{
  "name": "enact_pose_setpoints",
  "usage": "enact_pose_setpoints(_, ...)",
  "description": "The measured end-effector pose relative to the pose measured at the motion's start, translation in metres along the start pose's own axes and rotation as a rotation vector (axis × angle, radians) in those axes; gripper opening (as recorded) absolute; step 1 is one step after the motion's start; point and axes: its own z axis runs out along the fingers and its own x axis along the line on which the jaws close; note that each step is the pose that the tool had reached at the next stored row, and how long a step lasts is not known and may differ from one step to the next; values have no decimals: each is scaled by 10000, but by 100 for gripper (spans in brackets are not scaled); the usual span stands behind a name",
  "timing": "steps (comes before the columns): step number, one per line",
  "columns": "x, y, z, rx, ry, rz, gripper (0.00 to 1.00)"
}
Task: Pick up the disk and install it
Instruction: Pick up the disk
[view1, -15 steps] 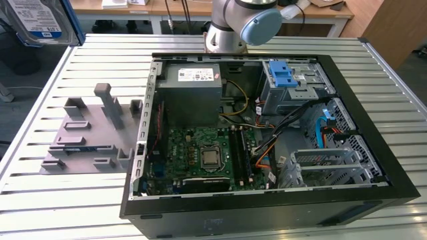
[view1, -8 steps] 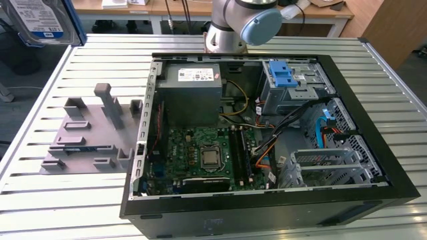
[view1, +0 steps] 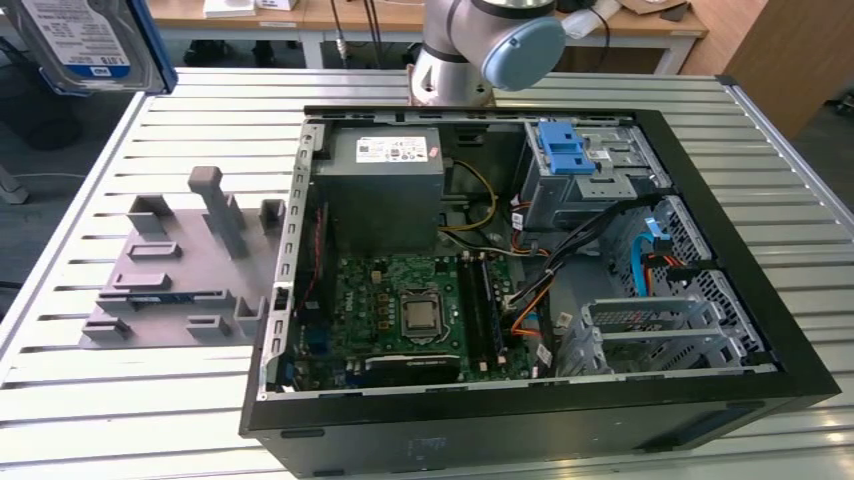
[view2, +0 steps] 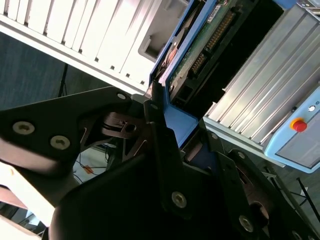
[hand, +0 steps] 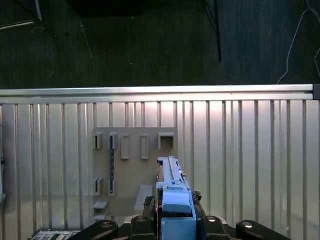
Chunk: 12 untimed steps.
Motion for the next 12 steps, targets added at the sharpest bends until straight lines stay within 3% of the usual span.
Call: enact_pose_setpoints(12,70,-104,3,-1,0,-1,36)
